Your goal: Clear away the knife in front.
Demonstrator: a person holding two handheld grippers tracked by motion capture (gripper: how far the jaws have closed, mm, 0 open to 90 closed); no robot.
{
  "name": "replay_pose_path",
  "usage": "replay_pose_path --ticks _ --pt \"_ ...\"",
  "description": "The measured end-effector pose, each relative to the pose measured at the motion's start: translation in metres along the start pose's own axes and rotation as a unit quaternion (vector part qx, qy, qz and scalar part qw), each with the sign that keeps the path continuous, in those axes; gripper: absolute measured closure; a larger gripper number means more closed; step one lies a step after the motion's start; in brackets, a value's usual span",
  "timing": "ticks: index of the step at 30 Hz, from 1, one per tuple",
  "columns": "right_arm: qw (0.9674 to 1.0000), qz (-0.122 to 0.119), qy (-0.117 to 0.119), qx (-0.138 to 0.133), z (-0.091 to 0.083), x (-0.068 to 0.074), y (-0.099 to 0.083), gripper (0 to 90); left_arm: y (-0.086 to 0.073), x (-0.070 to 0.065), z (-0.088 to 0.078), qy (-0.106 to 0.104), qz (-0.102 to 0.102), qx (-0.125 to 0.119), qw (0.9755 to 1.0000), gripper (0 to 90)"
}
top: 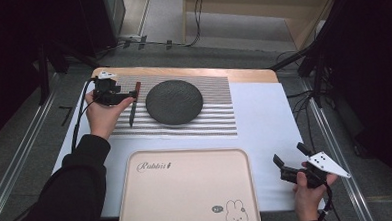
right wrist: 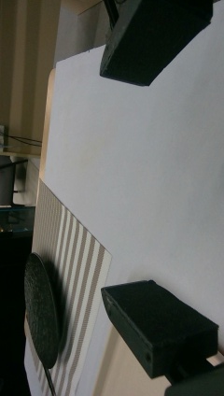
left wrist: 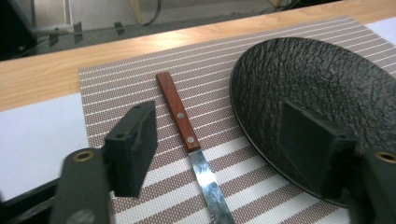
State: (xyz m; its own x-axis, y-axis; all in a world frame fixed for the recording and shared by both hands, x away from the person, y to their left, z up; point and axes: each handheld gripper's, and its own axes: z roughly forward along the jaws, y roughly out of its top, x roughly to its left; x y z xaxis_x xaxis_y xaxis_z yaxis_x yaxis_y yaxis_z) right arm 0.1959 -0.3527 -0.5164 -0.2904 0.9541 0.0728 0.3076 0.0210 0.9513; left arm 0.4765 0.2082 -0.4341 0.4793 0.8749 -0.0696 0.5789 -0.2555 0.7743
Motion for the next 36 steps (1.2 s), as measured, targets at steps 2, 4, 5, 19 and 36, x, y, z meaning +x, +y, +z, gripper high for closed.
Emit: replay_pose_path --ticks 2,4,5,19,36 --pt "1.0000 0.000 0.000 0.000 0.000 0.000 0.000 0.0 0.002 0.001 0.006 -0.001 -0.001 0.012 0.9999 32.2" --pt "1.0000 -0.001 0.001 0.001 0.000 0.000 0.000 0.0 0.004 0.002 0.011 0.001 -0.001 0.026 0.9997 34.9" --pt "1.0000 -0.001 0.001 0.001 0.000 0.000 0.000 0.0 0.004 0.003 0.014 0.000 -0.005 0.029 0.9996 36.4" --pt "1.0000 -0.002 0.000 0.001 0.001 0.001 0.000 0.0 0.006 0.011 0.048 0.016 -0.011 0.106 0.9942 55.9" --pt "1.0000 -0.003 -0.002 0.001 0.002 0.000 0.000 0.0 0.004 0.006 0.073 0.043 -0.006 0.147 0.9883 67.0"
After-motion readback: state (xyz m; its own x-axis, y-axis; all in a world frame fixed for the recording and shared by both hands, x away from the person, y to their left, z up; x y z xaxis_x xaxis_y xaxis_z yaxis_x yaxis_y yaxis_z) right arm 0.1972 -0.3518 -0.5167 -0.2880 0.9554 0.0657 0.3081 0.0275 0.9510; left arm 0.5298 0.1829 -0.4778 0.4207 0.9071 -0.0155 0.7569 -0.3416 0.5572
